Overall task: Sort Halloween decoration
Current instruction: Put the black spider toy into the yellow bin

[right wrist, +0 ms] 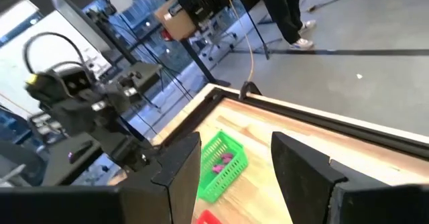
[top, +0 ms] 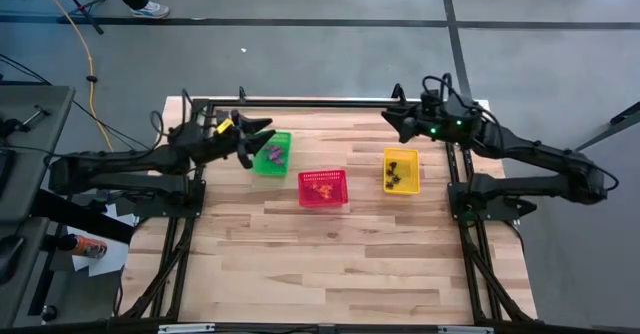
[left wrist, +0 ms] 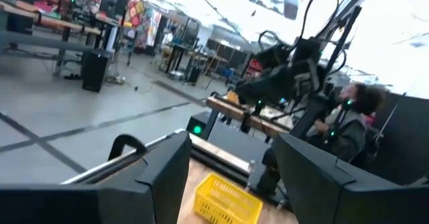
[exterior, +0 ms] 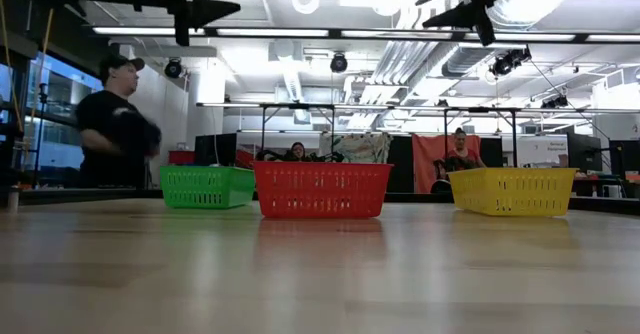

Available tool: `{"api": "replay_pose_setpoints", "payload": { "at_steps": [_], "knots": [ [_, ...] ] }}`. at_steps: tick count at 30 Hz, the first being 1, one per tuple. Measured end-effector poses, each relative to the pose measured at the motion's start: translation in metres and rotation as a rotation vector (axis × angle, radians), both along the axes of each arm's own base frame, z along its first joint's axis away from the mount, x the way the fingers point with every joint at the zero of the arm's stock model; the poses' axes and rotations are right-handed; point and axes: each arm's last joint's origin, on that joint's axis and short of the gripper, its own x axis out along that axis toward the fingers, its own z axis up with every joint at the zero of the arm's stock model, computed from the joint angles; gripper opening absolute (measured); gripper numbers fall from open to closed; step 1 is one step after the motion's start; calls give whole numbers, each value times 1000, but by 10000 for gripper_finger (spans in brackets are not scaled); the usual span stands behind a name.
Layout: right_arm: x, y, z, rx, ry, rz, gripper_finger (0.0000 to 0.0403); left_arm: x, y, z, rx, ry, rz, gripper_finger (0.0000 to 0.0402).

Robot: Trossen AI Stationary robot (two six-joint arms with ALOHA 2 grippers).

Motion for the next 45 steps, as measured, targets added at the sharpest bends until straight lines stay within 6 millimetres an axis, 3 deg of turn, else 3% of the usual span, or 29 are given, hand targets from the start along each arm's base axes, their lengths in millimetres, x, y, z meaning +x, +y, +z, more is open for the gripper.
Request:
{"api": "replay_pose_setpoints", "payload": {
  "at_steps": [11, 17, 25, 37, 45],
  "knots": [
    [8, -2, -5, 26, 11, 22, 177, -4, -1, 4, -18, -31, -4, 207],
    [14, 3, 12, -135, -120, 175, 177, -4, -1, 4, -94, -67, -23, 207],
    [24, 24, 29, -336, -252, 293, 177, -3, -6, 4, -188, -94, -173, 207],
    [51, 35, 15, -133, -291, 364, 177, -1, -32, 12, -111, -146, -334, 207],
    [68, 35, 15, -144, -384, 373, 177, -8, -45, 19, -78, -182, -483, 207]
  ]
}}
